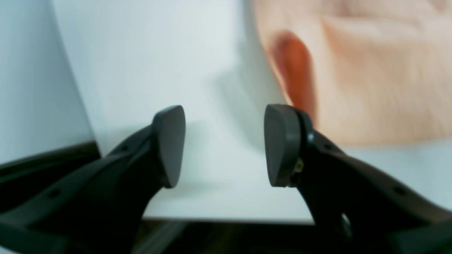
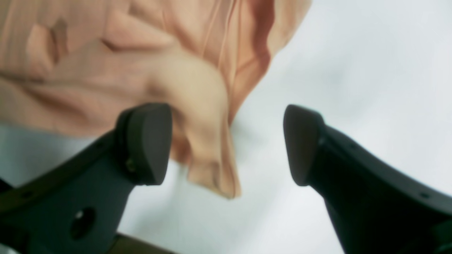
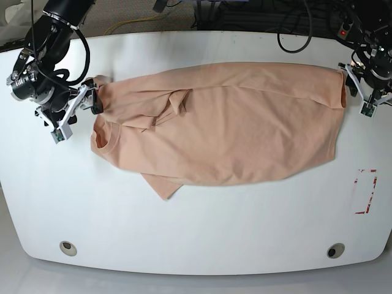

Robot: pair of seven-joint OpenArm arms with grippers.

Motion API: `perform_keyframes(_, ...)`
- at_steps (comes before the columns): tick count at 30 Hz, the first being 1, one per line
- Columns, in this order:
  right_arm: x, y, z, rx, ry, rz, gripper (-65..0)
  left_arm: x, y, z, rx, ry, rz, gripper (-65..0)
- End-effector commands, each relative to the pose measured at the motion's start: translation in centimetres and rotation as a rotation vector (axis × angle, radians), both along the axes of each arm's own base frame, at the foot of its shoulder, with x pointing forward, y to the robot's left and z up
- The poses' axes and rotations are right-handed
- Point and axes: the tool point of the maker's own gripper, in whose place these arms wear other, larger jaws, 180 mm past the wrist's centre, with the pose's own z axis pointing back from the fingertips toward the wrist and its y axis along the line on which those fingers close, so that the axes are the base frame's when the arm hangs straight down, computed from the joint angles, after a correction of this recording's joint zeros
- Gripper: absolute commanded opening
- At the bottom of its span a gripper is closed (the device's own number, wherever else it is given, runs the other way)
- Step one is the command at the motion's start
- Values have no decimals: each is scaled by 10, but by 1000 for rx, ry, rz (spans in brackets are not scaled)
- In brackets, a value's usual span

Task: Fold the T-shirt properly
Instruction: 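Lay the held shirt flat on the table with both grippers, then release the shirt and move both grippers to its side edges, pinching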

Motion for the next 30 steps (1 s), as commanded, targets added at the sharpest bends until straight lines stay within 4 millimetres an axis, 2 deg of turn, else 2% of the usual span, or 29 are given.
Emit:
perform_keyframes(1,11,1,15,2,-61,9,-176,9,1,14,14,-47,-14,-318)
perform_keyframes(5,14,8,12,26,-63,4,-173,10,0,14,12,-50,-15,-317)
perform_keyframes(8,28,9,14,48,-79,-10,-171,11,-1,13,9,-51,-15,-314)
perform_keyframes(12,53,-2,11,53,-78,-58,-171,20,-18,7,-36,-67,-23,-314)
perform_keyframes(22,121,-31,-3,77,-29,-167,-174,22,-54,-27,-139,-4,-68,-318)
perform_keyframes(25,135,-29,-13,122,-5,-178,-176,18,-54,-40,-161,32,-58,-318)
perform_keyframes(30,145,-17,-28,207,18,-182,-176,9,-49,-61,-189,90,-32,-318)
